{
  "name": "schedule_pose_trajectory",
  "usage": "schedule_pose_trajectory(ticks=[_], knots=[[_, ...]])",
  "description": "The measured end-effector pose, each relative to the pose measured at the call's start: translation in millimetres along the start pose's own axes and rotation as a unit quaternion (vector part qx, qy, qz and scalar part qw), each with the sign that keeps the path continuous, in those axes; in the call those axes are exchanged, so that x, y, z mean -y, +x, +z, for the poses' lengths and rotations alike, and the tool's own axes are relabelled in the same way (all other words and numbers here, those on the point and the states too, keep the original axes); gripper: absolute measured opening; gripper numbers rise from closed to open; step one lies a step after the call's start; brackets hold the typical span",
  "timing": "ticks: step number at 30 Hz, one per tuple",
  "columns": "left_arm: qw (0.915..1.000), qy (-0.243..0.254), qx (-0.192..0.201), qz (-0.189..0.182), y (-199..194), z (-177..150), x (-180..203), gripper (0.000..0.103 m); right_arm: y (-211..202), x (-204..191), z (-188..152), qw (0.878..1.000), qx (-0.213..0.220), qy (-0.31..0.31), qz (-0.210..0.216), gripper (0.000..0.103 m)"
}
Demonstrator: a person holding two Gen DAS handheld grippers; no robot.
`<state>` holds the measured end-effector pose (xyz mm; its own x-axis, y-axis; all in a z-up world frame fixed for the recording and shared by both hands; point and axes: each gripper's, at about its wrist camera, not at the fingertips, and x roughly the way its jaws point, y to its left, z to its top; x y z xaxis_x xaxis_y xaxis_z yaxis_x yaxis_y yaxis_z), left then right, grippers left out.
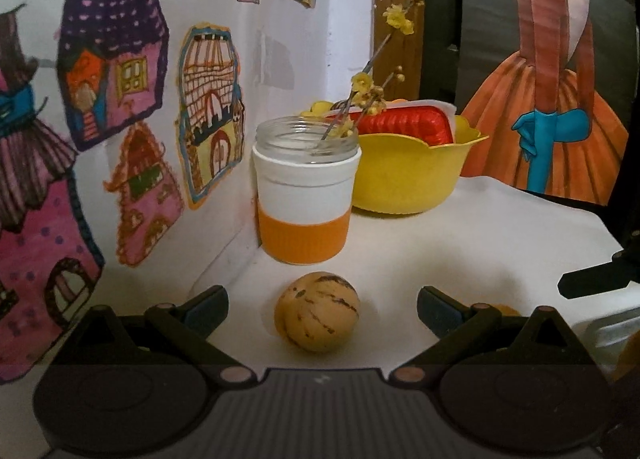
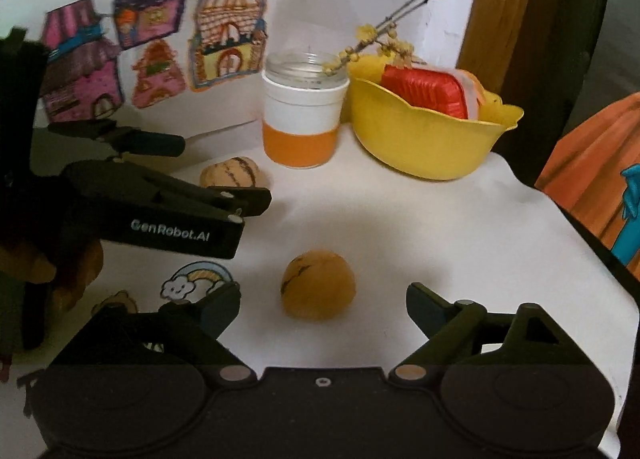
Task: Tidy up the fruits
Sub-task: 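Grasp the striped round fruit with left tool while right tool grasps the tan marked fruit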
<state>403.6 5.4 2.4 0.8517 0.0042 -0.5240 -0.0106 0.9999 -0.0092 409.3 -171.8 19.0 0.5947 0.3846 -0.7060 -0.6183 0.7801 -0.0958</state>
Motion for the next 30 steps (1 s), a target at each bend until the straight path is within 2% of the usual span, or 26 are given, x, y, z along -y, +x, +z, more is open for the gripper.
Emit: schedule_pose_trajectory(ticks=[9, 17, 27, 30], knots=[[0.9999, -0.001, -0.011, 0.001, 13, -1, 3, 0.099, 15, -2, 3, 1.000, -0.022, -0.011, 0.005, 0.078], [0.9999, -0.012, -0.011, 0.002, 14, 0, 1, 0.085, 21, -2, 7, 0.999, -0.034, -0.001, 0.016, 0.066], [0.9992, -0.029, -0.026, 0.001, 20, 0, -6, 0.071, 29, -1, 11, 0.999, -0.049, -0.001, 0.019, 0.055], [0.9986, -0.041, -0.034, 0.002, 24, 1, -9, 0.062, 31, 0, 13, 0.999, -0.051, 0.000, 0.016, 0.051]])
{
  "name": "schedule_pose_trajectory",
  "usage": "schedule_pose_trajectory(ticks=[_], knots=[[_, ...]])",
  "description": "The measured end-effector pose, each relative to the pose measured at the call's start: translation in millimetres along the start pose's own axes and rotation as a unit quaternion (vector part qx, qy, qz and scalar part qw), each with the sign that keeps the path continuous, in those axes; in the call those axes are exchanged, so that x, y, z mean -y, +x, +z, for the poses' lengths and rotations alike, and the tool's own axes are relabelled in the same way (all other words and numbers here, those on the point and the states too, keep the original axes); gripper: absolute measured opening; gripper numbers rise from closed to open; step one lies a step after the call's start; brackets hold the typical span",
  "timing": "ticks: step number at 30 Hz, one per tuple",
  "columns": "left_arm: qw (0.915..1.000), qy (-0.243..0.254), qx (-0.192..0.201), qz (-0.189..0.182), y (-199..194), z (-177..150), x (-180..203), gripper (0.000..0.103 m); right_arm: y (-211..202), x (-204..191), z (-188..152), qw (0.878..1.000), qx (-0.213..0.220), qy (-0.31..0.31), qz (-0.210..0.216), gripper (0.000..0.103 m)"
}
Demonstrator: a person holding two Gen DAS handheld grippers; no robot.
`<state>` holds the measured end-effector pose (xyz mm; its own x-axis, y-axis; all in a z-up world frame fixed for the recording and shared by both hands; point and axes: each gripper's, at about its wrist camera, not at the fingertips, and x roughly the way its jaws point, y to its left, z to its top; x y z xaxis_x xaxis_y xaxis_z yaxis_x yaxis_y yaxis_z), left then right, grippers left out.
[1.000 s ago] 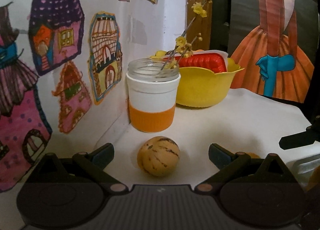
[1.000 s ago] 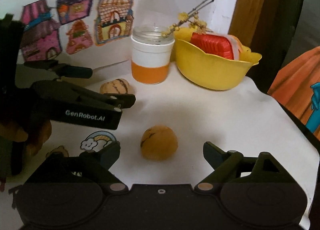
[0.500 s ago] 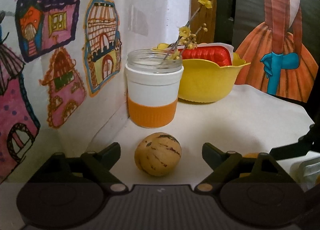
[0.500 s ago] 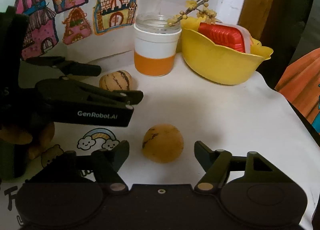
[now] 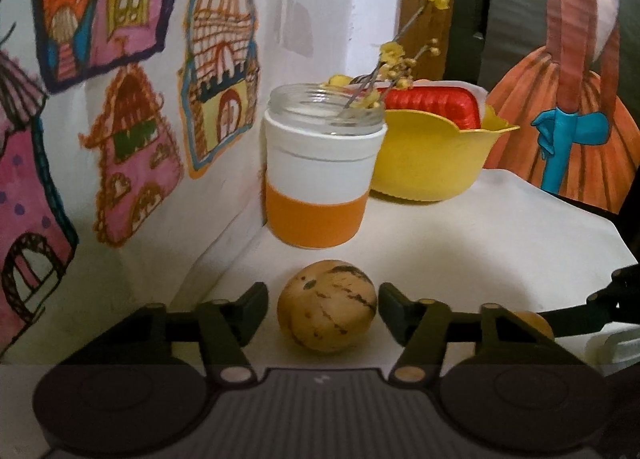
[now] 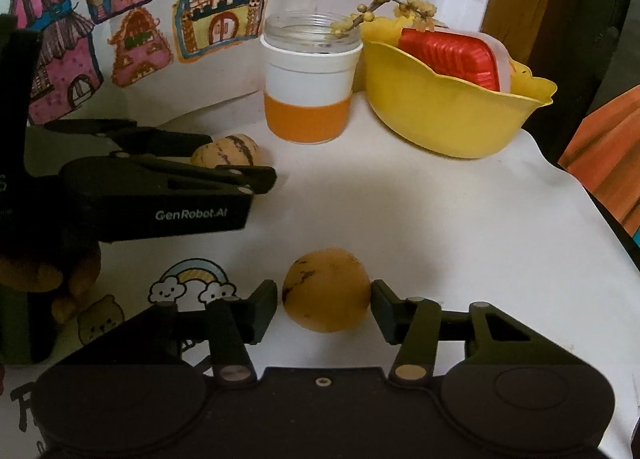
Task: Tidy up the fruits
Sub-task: 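Grasp the striped round fruit with left tool while right tool grasps the tan marked fruit, then carry the striped fruit in left tool while right tool carries the tan fruit to the tray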
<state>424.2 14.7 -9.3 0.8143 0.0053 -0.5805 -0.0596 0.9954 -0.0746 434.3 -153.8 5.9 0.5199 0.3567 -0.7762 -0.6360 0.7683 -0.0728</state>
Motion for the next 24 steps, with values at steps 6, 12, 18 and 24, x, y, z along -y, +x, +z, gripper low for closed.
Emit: schedule_pose_trajectory(ticks=[6, 12, 18, 24], knots=[[0.9999, -0.012, -0.002, -0.001, 1, -1, -4, 0.055, 3, 1, 2, 1.000, -0.005, -0.005, 0.001, 0.051], [0.9999, -0.010, -0.003, -0.004, -10, -7, -2, 0.055, 1, -1, -1, 1.000, -0.002, -0.014, 0.000, 0.049], [0.9998, 0.017, -0.010, -0.001, -28, -18, 7, 0.055, -8, -8, -10, 0.999, 0.001, -0.032, 0.001, 0.049], [0.9992, 0.021, -0.026, -0.021, -52, -29, 11, 0.054, -21, -17, -19, 0.999, 0.000, -0.051, 0.006, 0.049]])
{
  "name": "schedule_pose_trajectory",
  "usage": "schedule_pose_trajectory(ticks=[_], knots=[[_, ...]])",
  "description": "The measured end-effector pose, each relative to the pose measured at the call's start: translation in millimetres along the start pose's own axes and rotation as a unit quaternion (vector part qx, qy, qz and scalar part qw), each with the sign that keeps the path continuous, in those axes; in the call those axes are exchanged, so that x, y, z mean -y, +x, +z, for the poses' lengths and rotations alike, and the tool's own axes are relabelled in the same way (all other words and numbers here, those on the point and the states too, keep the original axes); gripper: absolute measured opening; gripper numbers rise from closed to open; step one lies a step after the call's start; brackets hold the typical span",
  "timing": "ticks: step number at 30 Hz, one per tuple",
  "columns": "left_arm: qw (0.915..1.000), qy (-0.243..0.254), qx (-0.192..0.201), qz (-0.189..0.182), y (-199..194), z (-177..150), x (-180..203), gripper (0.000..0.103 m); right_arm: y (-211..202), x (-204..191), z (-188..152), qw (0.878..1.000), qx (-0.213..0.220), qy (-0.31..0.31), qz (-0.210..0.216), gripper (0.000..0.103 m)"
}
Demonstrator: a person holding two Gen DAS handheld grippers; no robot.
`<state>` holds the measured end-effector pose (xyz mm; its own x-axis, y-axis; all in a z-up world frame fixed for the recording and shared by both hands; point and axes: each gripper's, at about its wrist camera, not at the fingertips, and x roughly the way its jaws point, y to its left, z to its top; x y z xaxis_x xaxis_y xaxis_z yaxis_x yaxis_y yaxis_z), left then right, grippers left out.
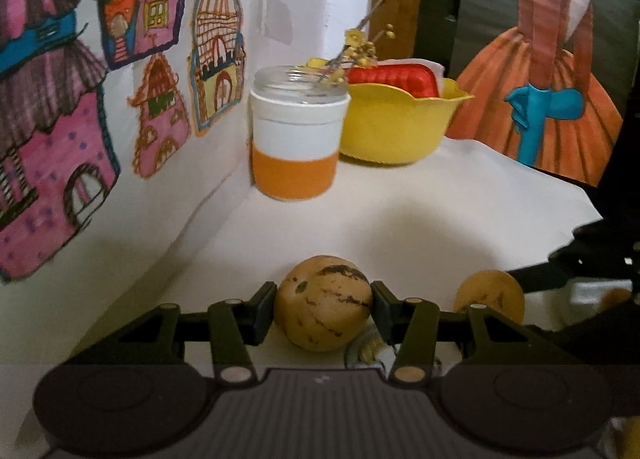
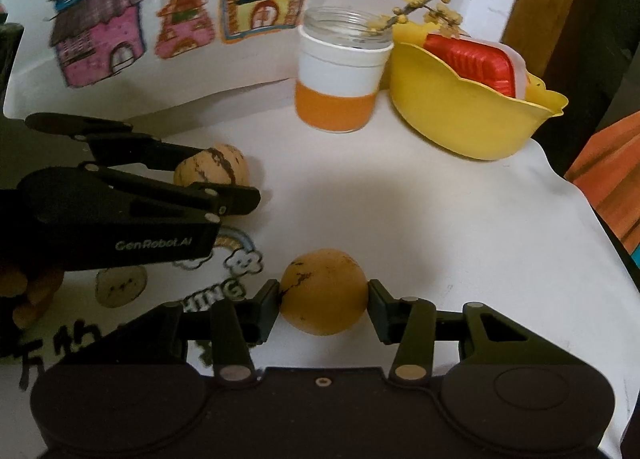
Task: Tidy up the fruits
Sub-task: 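Carry the striped fruit in left tool while right tool carries the tan fruit to the tray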
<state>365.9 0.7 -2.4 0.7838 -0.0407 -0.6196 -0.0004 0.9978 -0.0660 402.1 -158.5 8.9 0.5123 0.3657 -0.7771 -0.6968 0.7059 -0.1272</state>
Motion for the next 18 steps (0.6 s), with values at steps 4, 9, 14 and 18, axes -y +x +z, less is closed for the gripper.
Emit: schedule_pose_trajectory(ticks=[4, 9, 14, 18], knots=[[1.0000, -0.002, -0.001, -0.009, -16, -8, 1, 0.054, -13, -3, -4, 1.000, 0.009, 0.003, 0.002, 0.049], [0.9998, -0.003, 0.005, -0.018, -31, -11, 4, 0.054, -28, -7, -13, 1.000, 0.015, 0.009, 0.003, 0.049], [0.9998, 0.004, 0.012, -0.018, -41, -16, 11, 0.054, -43, -10, -22, 1.000, 0.026, 0.017, 0.000, 0.049], [0.9996, 0.004, 0.013, -0.023, -48, -20, 17, 0.054, -55, -12, -29, 0.999, 0.037, 0.025, -0.007, 0.049]])
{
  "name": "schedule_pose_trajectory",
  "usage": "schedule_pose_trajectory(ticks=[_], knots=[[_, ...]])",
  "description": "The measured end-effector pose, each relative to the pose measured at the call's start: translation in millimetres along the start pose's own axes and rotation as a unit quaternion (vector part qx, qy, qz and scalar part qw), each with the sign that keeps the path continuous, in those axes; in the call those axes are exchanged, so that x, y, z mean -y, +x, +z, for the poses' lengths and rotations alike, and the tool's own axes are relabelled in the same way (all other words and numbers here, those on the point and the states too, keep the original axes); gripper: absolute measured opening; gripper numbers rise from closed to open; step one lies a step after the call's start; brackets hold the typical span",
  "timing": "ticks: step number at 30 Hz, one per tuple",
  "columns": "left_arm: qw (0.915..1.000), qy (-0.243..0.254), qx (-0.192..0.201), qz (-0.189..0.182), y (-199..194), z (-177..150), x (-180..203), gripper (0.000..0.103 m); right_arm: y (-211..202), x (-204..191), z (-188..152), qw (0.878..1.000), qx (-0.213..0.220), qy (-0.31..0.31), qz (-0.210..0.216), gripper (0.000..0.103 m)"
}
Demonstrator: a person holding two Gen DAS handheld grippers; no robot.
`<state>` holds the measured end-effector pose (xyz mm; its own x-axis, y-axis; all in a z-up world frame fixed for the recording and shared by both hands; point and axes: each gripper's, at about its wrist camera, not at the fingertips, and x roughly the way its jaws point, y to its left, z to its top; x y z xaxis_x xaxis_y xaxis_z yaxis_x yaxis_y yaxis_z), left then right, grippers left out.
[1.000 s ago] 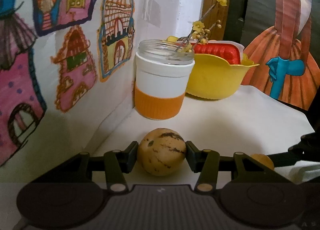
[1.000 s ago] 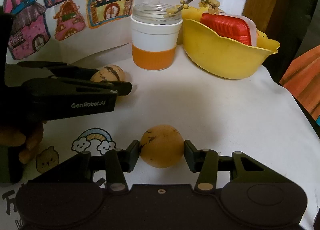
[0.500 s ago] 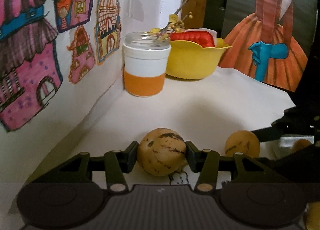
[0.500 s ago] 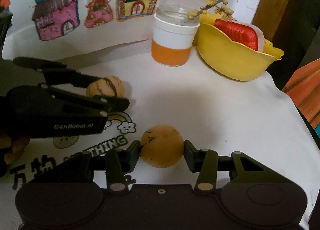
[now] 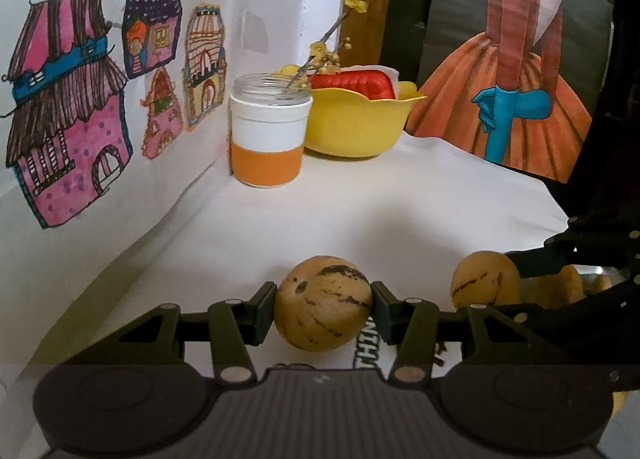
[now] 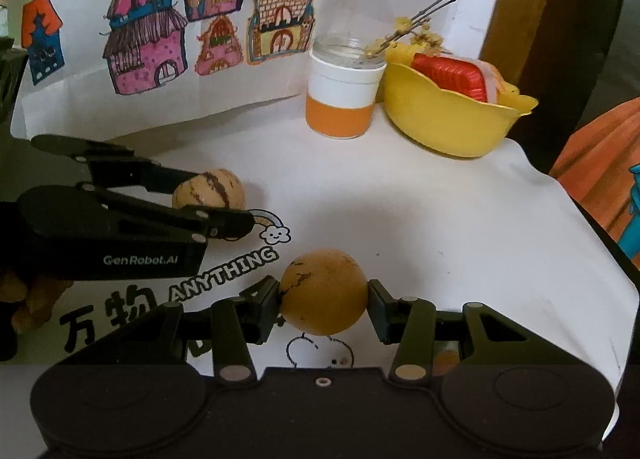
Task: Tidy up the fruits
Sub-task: 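Carry the striped fruit in left tool while right tool carries the tan fruit to the tray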
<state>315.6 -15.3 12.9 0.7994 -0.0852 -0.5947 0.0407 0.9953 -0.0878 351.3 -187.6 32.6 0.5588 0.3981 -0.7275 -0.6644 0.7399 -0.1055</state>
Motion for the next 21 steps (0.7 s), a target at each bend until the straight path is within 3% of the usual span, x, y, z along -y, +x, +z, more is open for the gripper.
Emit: schedule_pose_trajectory(ticks=[21], knots=[[0.9991, 0.007, 0.004, -0.042, -31, -20, 51, 0.054, -56, 11, -39, 0.998, 0.045, 0.042, -0.028, 0.049]])
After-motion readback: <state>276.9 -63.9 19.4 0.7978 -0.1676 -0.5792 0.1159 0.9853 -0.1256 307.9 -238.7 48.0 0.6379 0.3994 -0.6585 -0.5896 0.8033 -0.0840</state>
